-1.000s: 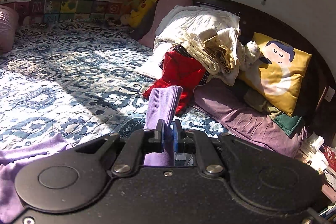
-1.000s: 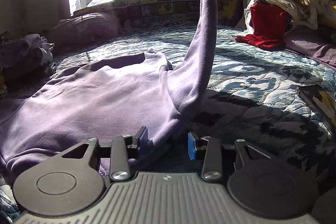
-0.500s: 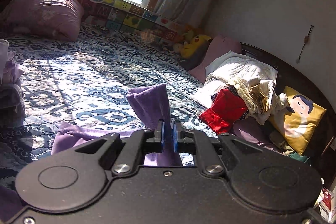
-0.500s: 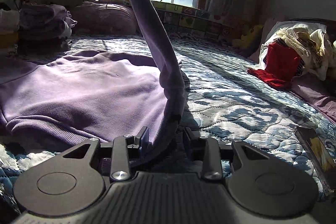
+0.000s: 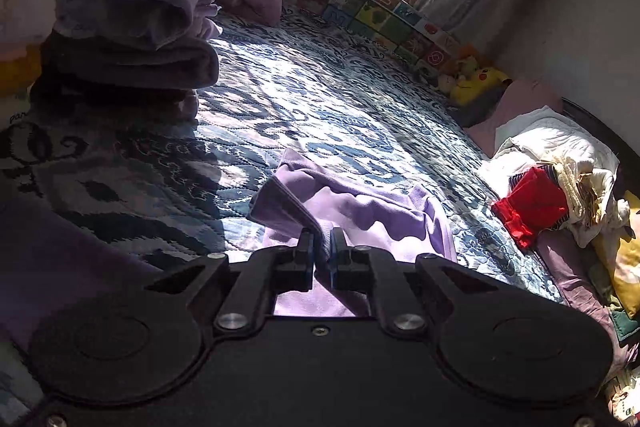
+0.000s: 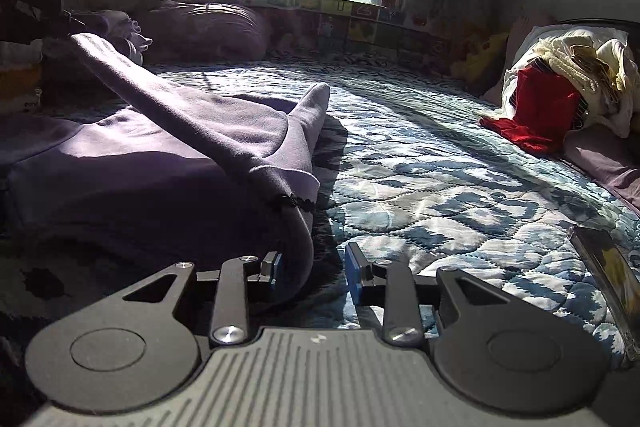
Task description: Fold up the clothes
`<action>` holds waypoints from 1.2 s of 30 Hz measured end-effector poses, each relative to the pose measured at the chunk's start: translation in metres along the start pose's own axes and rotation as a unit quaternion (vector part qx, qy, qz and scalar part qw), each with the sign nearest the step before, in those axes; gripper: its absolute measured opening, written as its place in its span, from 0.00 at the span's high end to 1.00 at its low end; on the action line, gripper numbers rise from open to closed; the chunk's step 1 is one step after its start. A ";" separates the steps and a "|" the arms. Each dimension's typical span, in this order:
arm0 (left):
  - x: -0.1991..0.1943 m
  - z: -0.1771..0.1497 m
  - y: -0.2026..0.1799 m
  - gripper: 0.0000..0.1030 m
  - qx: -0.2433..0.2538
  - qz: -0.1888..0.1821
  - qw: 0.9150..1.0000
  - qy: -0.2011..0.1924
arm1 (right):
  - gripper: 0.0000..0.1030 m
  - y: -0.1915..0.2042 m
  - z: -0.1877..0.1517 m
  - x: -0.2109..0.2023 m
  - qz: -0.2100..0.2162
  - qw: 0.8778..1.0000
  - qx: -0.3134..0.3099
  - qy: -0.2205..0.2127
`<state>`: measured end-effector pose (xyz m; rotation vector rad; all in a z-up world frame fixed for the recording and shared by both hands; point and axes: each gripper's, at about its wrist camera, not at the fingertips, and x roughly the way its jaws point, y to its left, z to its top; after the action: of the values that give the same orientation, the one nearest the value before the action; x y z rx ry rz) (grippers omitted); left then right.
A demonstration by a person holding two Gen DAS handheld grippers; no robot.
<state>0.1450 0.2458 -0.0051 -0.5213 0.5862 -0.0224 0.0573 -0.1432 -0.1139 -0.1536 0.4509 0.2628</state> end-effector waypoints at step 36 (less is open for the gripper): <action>0.004 -0.028 0.045 0.95 -0.022 -0.003 0.999 -0.025 | 0.82 -0.004 0.022 0.024 0.108 0.994 -0.001 -0.021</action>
<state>0.1283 0.2718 -0.0484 -0.5653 0.5375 -0.0011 0.0880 -0.1377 -0.1047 -0.1016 0.4253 0.4792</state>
